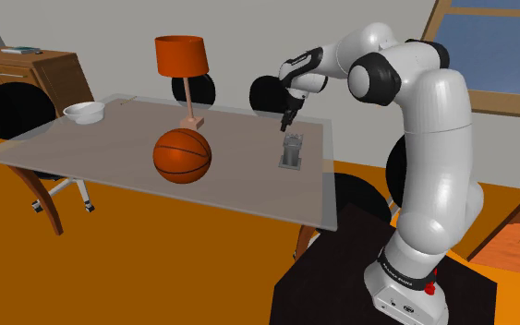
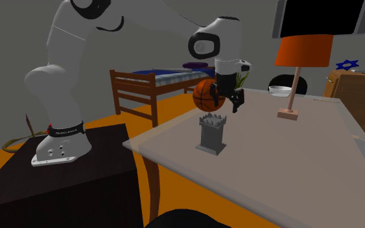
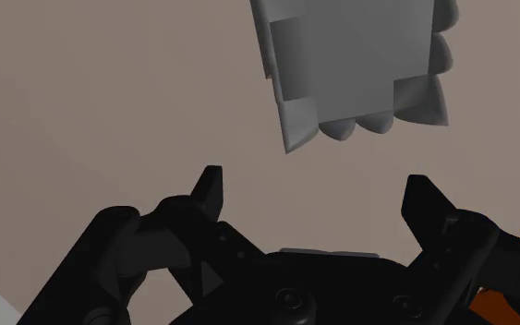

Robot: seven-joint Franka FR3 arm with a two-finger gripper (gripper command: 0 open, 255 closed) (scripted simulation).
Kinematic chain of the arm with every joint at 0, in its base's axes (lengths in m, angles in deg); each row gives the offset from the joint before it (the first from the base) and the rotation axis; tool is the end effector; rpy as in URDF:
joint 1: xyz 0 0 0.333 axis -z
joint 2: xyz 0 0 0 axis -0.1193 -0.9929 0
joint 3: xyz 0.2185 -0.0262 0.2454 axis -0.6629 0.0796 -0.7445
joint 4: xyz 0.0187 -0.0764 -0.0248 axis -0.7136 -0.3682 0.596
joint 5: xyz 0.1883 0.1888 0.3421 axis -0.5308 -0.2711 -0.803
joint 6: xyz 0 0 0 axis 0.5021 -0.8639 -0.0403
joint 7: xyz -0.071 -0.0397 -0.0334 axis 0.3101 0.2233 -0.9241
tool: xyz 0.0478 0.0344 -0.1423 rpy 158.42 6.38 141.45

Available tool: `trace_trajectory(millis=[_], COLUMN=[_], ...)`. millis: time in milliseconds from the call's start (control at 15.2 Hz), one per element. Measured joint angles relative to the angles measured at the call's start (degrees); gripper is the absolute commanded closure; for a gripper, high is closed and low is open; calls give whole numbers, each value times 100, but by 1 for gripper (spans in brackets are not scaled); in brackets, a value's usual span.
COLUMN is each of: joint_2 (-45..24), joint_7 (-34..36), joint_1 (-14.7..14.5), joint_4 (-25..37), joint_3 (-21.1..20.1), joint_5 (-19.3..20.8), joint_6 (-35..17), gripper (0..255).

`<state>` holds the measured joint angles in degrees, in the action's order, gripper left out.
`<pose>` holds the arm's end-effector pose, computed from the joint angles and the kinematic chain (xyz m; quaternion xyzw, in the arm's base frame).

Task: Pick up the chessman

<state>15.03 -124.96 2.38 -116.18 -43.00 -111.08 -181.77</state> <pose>0.6592 -0.3073 0.3083 -0.9816 -0.1547 -0.0982 0.0540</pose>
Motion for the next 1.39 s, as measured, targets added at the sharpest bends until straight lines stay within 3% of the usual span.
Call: trace_trajectory(millis=[396, 462, 1386], joint_2=[-253, -263, -192], joint_7=[-144, -151, -83], joint_1=[50, 49, 34], joint_4=[-64, -82, 2], joint_3=[-76, -81, -54], joint_5=[-149, -157, -99], joint_6=[-295, -321, -178], gripper=[0, 255, 255])
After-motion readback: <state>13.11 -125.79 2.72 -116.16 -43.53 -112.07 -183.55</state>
